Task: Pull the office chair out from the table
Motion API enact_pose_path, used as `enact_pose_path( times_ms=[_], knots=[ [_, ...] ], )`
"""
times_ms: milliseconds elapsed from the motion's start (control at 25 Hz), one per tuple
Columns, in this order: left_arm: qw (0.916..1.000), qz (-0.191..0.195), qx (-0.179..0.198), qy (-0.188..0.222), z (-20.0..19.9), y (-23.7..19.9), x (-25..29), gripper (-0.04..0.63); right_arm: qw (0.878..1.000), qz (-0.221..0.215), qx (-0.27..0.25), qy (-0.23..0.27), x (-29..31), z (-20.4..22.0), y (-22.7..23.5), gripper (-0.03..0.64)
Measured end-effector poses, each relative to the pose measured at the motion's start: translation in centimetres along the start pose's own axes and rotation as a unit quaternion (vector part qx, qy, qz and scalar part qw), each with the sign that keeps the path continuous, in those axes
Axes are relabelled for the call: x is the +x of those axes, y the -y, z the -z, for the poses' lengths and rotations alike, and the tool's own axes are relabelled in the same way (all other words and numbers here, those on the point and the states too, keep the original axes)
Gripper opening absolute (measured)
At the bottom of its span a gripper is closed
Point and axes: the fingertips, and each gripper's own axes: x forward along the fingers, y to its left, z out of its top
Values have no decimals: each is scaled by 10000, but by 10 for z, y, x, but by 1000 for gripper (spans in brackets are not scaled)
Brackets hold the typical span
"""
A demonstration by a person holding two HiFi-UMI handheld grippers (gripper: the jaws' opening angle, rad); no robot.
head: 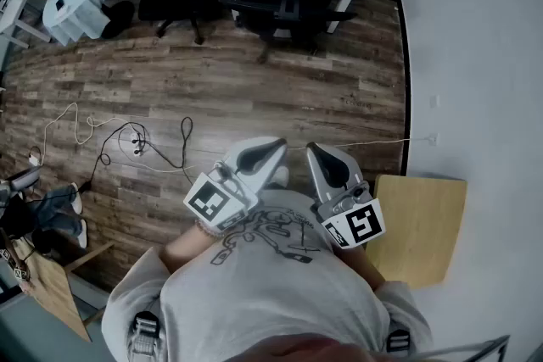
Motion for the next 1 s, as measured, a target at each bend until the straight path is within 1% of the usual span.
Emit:
enact_pose_path(
  times_ms=[200,480,760,1000],
  knots=[
    [10000,-1,5,13,-3,-1,3,2,10000,21,-24,21,-2,-3,2,6],
    [9999,11,105,-42,0,4,17,2,9999,88,103,97,-9,-5,19,6],
    [9999,-52,13,-145,14,10,38,2,9999,64,96,47,-22,0,37,6],
    [9998,-103,7,-175,25,18,50,2,9999,23,163,32,-35,5,48,6]
  ],
)
